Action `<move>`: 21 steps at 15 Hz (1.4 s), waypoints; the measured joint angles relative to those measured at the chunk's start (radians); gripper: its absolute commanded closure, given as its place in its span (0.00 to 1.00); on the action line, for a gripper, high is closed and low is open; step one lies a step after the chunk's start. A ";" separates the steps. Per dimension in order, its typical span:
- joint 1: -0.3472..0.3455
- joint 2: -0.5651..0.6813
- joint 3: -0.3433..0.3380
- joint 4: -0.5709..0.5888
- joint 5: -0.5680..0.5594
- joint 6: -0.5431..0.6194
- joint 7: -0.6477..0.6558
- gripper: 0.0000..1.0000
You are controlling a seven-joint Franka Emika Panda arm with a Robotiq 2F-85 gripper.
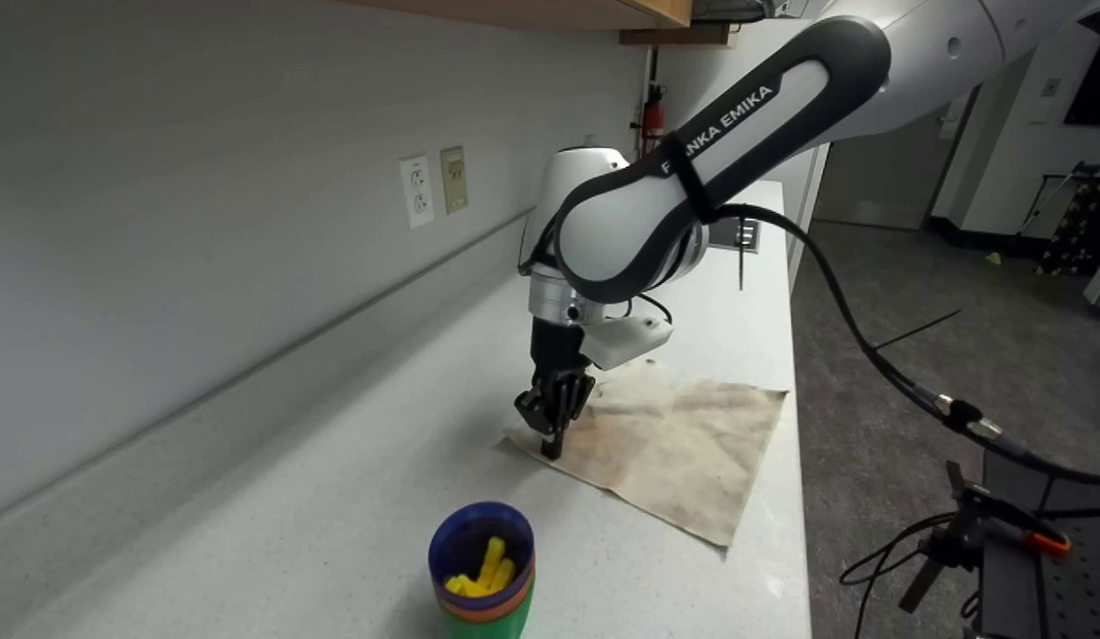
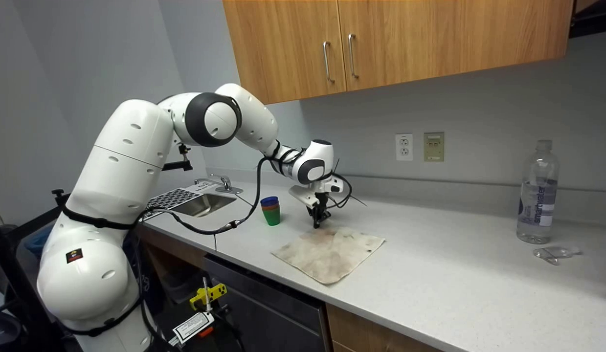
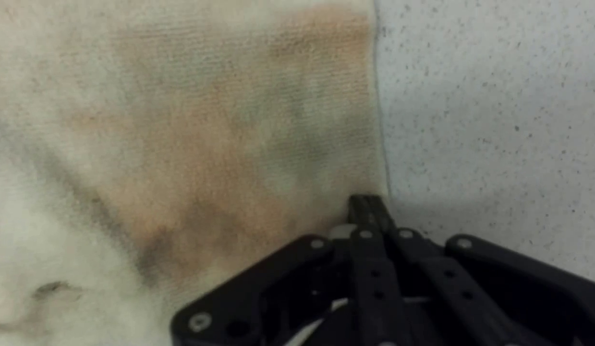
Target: Unfold the towel on the table.
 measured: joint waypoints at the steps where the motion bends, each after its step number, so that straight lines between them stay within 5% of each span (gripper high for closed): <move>1: 0.004 -0.012 0.000 -0.014 -0.004 -0.017 -0.001 1.00; 12: 0.018 -0.354 -0.032 -0.308 -0.174 -0.081 -0.008 1.00; 18: 0.006 -0.559 -0.064 -0.476 -0.252 0.006 -0.008 1.00; 19: 0.003 -0.588 -0.066 -0.500 -0.259 0.033 -0.008 0.74; 21: -0.003 -0.639 -0.067 -0.543 -0.266 0.088 -0.008 0.66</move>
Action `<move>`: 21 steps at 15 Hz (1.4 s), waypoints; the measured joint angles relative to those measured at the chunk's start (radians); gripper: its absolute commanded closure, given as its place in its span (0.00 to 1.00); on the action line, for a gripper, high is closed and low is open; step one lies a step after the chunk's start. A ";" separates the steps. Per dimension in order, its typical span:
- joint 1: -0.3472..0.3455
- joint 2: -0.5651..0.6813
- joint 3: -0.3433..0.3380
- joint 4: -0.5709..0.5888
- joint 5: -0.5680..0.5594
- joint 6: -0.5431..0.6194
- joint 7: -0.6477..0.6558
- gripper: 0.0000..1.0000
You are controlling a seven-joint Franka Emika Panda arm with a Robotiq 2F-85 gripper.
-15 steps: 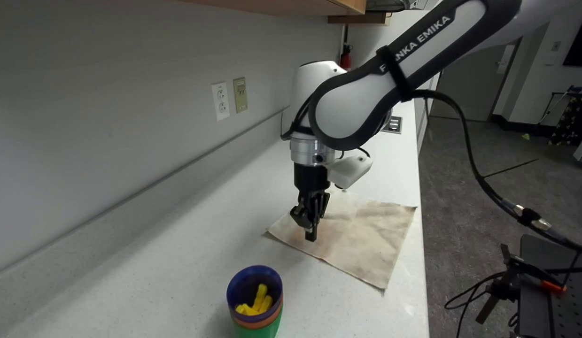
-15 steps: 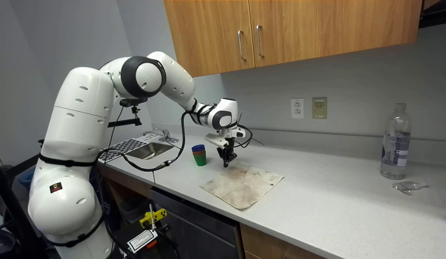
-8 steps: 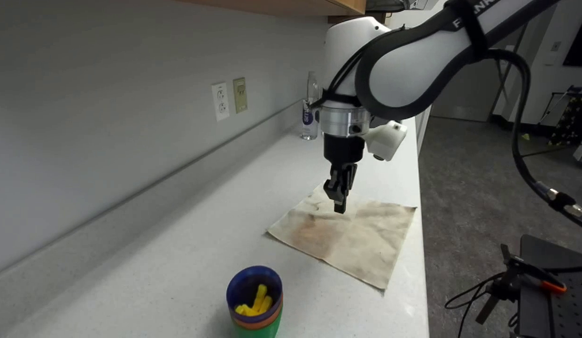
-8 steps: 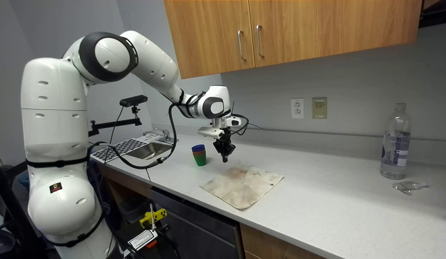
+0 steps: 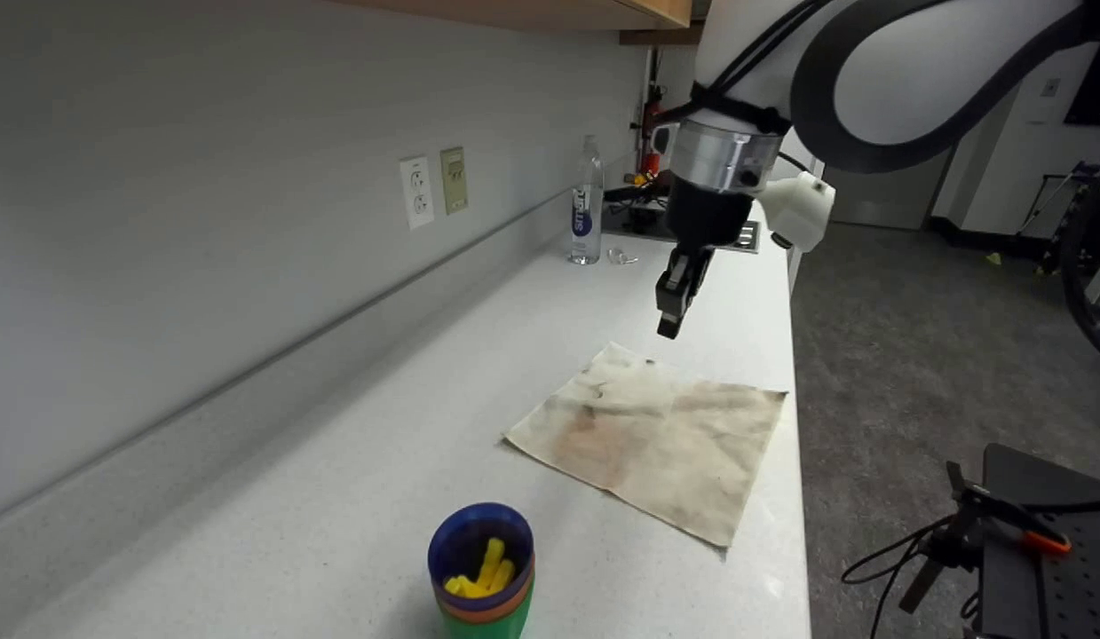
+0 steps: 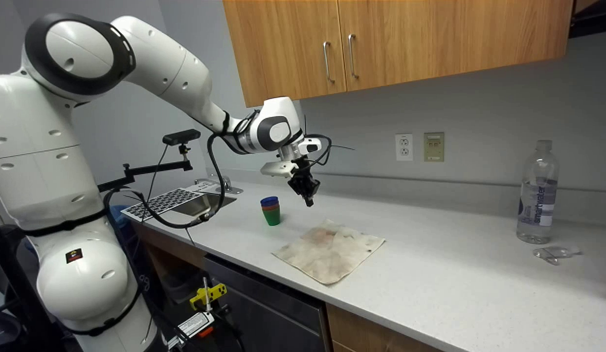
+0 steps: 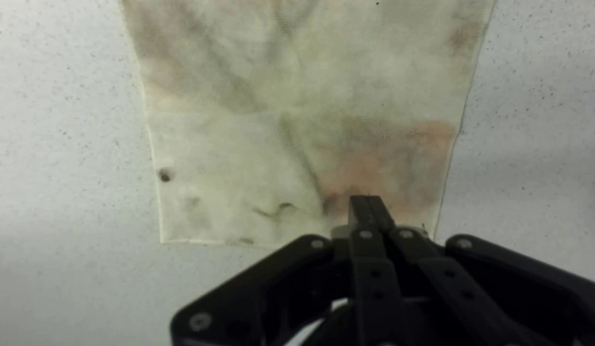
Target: Unfold the towel on the table.
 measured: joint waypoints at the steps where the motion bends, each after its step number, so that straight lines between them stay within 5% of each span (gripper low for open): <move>1: -0.002 -0.023 0.000 -0.019 0.000 0.025 0.000 0.59; 9: -0.014 -0.146 -0.010 -0.132 0.032 0.280 -0.047 0.01; 15: -0.009 -0.176 -0.054 -0.196 0.153 0.444 -0.166 0.00; 21: -0.002 -0.176 -0.070 -0.211 0.186 0.466 -0.201 0.00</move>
